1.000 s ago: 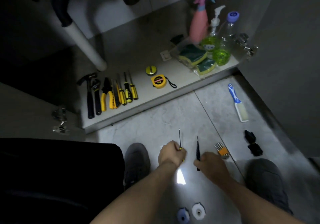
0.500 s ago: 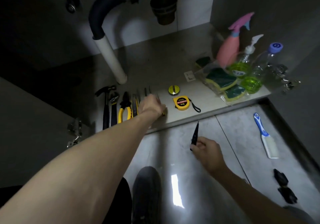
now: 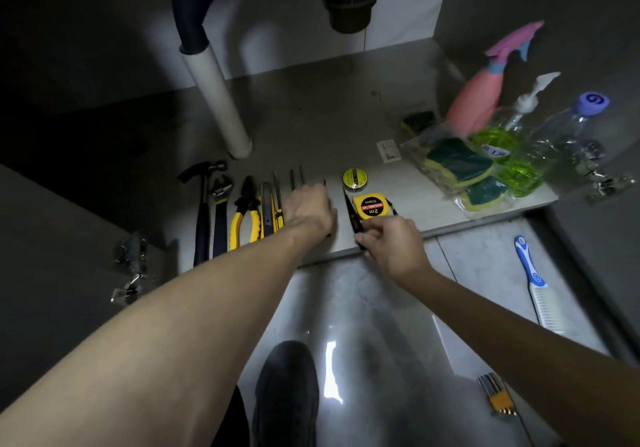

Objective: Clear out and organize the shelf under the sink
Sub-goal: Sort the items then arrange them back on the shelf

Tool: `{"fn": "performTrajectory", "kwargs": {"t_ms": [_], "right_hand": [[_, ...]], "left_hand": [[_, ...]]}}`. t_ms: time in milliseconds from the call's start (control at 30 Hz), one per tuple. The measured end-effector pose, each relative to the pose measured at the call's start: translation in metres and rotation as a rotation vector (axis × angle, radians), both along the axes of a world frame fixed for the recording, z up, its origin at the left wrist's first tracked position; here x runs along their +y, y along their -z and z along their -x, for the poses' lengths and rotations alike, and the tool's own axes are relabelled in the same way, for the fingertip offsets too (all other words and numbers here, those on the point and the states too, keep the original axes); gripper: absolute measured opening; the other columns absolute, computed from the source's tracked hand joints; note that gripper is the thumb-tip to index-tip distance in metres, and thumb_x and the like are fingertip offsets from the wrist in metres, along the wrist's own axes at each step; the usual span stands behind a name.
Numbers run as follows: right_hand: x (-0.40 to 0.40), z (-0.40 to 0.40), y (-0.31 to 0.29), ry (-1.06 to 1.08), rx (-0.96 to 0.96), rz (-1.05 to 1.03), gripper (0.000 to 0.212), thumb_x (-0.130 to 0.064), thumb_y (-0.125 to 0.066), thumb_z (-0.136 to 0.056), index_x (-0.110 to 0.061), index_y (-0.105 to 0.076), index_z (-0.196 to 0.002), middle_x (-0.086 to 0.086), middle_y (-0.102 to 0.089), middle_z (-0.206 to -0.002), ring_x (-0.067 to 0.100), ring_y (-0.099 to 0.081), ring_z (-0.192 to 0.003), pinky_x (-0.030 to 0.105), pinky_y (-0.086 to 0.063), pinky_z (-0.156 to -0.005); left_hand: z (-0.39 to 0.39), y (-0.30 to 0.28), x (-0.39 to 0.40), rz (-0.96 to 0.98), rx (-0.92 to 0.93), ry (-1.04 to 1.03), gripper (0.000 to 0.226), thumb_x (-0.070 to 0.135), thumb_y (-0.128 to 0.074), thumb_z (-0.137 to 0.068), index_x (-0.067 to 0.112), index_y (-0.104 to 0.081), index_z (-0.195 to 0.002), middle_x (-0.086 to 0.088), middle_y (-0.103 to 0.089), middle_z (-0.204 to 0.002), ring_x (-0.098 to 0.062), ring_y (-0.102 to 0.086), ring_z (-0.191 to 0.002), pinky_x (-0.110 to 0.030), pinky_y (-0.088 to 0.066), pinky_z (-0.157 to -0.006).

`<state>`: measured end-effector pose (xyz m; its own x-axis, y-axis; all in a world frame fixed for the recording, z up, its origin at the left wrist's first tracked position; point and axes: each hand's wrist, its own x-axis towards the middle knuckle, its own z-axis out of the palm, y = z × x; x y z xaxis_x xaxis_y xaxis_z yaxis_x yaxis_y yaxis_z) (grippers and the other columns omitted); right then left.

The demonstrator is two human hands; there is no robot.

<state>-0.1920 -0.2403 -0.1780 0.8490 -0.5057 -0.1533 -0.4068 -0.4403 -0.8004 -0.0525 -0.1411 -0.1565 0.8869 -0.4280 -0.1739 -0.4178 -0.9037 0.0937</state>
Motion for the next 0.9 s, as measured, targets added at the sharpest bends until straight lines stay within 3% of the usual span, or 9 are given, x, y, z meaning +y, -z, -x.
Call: {"fn": "performTrajectory", "kwargs": {"t_ms": [167, 300, 467, 567, 633, 767, 900], "right_hand": [[0.006, -0.007, 0.006, 0.052, 0.0, 0.039, 0.032, -0.021, -0.079, -0.086, -0.009, -0.072, -0.115, -0.008, -0.063, -0.059, 0.012, -0.065, -0.074, 0.023, -0.051, -0.082], [0.009, -0.001, 0.012, 0.064, 0.025, 0.082, 0.032, -0.024, -0.079, -0.086, -0.013, -0.071, -0.115, -0.008, -0.065, -0.068, 0.012, -0.065, -0.079, 0.027, -0.053, -0.081], [0.014, -0.003, 0.01, 0.027, 0.021, 0.131, 0.045, -0.044, -0.076, -0.086, -0.02, -0.069, -0.123, -0.012, -0.064, -0.076, 0.013, -0.066, -0.085, 0.033, -0.055, -0.081], [0.021, -0.009, 0.006, -0.057, 0.036, 0.261, 0.042, -0.049, -0.074, -0.084, -0.025, -0.068, -0.118, -0.011, -0.063, -0.078, 0.019, -0.066, -0.085, 0.033, -0.051, -0.07], [0.025, -0.014, 0.005, -0.126, 0.058, 0.364, 0.035, -0.045, -0.072, -0.086, -0.024, -0.067, -0.113, -0.008, -0.059, -0.083, 0.021, -0.062, -0.08, 0.031, -0.042, -0.064], [0.029, -0.022, 0.003, -0.14, 0.056, 0.371, 0.028, -0.031, -0.063, -0.094, -0.02, -0.066, -0.12, 0.002, -0.061, -0.099, 0.027, -0.064, -0.087, 0.039, -0.053, -0.072], [0.032, -0.022, 0.003, -0.111, 0.051, 0.366, 0.024, -0.03, -0.061, -0.097, -0.015, -0.067, -0.115, 0.002, -0.064, -0.098, 0.025, -0.066, -0.087, 0.037, -0.053, -0.071]], "left_hand": [[-0.005, -0.001, 0.006, 0.031, -0.003, -0.024, 0.032, 0.042, -0.064, -0.091, 0.018, -0.07, -0.111, -0.01, -0.07, -0.114, -0.031, -0.065, -0.108, -0.031, -0.045, -0.073], [-0.005, -0.002, 0.011, 0.055, -0.036, -0.017, 0.027, 0.044, -0.065, -0.091, 0.024, -0.073, -0.107, -0.006, -0.071, -0.11, -0.029, -0.067, -0.104, -0.029, -0.041, -0.069], [-0.004, -0.003, 0.014, 0.074, -0.038, -0.031, 0.026, 0.045, -0.066, -0.09, 0.025, -0.074, -0.104, -0.005, -0.071, -0.109, -0.028, -0.067, -0.103, -0.028, -0.04, -0.068], [-0.003, -0.006, 0.016, 0.104, -0.042, -0.039, 0.027, 0.046, -0.062, -0.092, 0.023, -0.074, -0.1, -0.005, -0.073, -0.102, -0.029, -0.068, -0.098, -0.028, -0.041, -0.066], [-0.002, -0.013, 0.02, 0.154, -0.047, -0.075, 0.03, 0.045, -0.056, -0.093, 0.023, -0.074, -0.099, -0.006, -0.073, -0.099, -0.031, -0.068, -0.096, -0.03, -0.046, -0.067], [0.005, -0.024, 0.041, 0.263, -0.045, -0.171, 0.029, 0.037, -0.047, -0.094, 0.021, -0.071, -0.096, -0.01, -0.073, -0.096, -0.035, -0.066, -0.094, -0.031, -0.045, -0.068], [0.035, -0.022, 0.071, 0.329, -0.013, -0.287, 0.028, 0.033, -0.047, -0.093, 0.022, -0.072, -0.097, -0.011, -0.069, -0.095, -0.036, -0.064, -0.095, -0.03, -0.038, -0.068]]}}
